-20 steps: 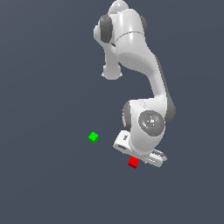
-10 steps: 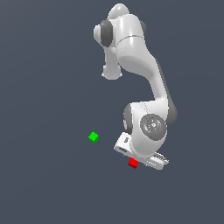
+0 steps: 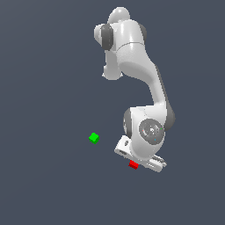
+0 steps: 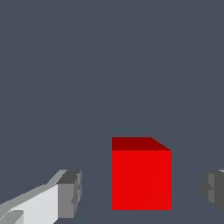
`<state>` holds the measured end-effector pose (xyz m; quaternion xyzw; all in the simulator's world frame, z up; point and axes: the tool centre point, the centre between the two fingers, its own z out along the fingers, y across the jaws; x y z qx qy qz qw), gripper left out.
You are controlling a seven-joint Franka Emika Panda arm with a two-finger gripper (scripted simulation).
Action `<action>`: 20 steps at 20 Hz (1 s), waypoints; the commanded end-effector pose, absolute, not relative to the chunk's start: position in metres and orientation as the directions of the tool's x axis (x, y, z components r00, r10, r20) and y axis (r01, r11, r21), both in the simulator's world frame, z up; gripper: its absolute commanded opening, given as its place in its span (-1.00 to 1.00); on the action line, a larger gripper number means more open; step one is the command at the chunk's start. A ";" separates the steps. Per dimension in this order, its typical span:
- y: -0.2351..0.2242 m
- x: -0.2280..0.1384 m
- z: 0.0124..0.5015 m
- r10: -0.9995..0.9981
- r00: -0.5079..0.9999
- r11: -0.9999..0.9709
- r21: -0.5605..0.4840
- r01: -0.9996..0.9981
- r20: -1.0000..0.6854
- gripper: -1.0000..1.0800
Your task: Stack the red cube on top of the green cube.
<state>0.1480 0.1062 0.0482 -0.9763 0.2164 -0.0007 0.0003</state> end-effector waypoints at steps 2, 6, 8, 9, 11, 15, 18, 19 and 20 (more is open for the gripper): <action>0.106 0.147 0.029 -0.423 0.906 -0.906 0.000 -0.423 0.000 0.92; 0.106 0.147 0.019 -0.423 0.906 -0.906 0.000 -0.423 0.000 0.92; 0.106 0.148 0.019 -0.423 0.906 -0.906 0.000 -0.423 0.000 0.92; 0.106 0.148 0.020 -0.423 0.906 -0.906 0.000 -0.423 0.000 0.92; 0.106 0.148 0.020 -0.423 0.906 -0.906 0.000 -0.423 0.000 -1.00; 0.106 0.148 0.020 -0.423 0.906 -0.906 0.000 -0.423 0.000 -1.00; 0.106 0.148 0.020 -0.423 0.906 -0.906 0.000 -0.423 0.000 -1.00; 0.106 0.148 0.020 -0.423 0.906 -0.906 0.000 -0.423 0.000 -1.00; 0.106 0.148 0.020 -0.423 0.906 -0.906 0.000 -0.423 0.000 -1.00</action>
